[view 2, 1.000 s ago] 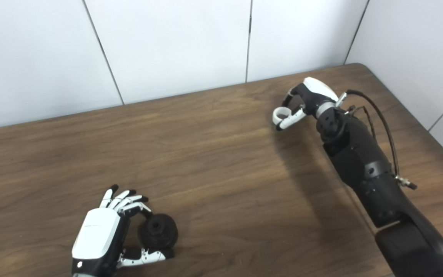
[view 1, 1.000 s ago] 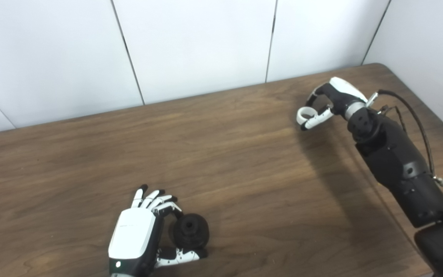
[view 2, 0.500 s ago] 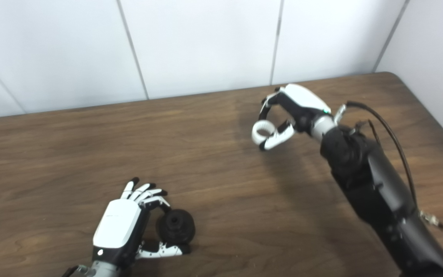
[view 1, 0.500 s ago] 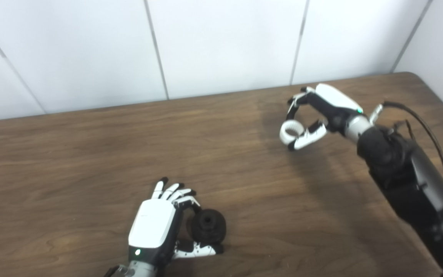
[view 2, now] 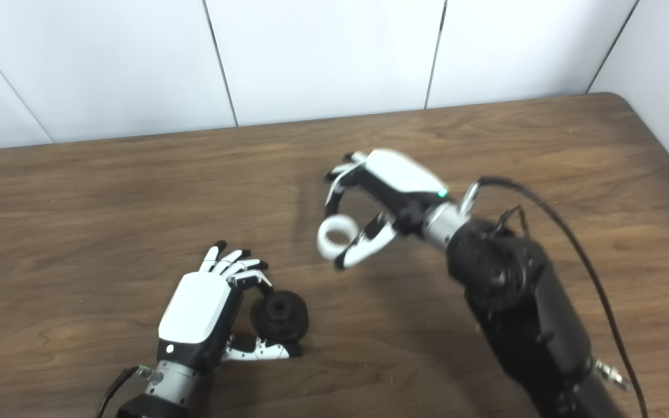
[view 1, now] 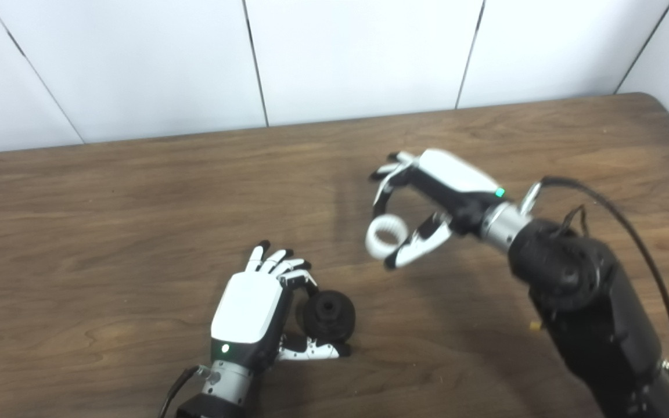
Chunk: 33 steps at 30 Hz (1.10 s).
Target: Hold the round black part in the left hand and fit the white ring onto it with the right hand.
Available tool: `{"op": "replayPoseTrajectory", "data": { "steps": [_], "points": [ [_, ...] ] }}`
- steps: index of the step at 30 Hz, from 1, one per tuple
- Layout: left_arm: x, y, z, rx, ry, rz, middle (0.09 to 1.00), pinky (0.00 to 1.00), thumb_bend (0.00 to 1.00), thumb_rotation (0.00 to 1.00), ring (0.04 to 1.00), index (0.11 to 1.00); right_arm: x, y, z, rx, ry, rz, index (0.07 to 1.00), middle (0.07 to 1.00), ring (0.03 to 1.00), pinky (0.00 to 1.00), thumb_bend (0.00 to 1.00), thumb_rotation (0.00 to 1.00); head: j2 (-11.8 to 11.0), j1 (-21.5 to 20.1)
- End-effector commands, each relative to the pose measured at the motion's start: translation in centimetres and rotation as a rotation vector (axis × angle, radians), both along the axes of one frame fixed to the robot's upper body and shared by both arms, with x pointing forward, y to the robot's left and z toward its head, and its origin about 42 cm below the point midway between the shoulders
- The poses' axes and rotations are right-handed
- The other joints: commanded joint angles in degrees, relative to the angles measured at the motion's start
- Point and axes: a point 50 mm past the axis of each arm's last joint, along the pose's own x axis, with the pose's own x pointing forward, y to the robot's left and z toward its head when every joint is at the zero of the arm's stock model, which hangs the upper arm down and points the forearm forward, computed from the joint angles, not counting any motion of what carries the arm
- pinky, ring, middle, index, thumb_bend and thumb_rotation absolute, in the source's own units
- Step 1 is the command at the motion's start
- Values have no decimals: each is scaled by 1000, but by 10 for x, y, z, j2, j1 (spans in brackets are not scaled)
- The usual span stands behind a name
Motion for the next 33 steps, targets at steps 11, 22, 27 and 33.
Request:
{"op": "replayPoseTrajectory", "data": {
  "steps": [11,22,27,33],
  "points": [
    [-4,-3,-1,37,32,-14,777,1000,525,58,882,484,-32,28,9,54,-23,88,483,866,1000,1000,523,130,9,7],
    [-3,-6,-1,35,31,-15,777,1000,525,58,881,484,-32,43,-2,69,-3,103,483,866,1000,1000,522,131,10,11],
    [-3,-7,0,36,33,-14,776,1000,525,58,878,484,-29,47,-4,67,-7,106,483,867,1000,1000,523,131,10,11],
    [-3,-8,0,29,32,-16,775,1000,525,57,879,484,-26,51,-6,52,-22,112,483,858,1000,1000,523,131,10,12]
  ]
}}
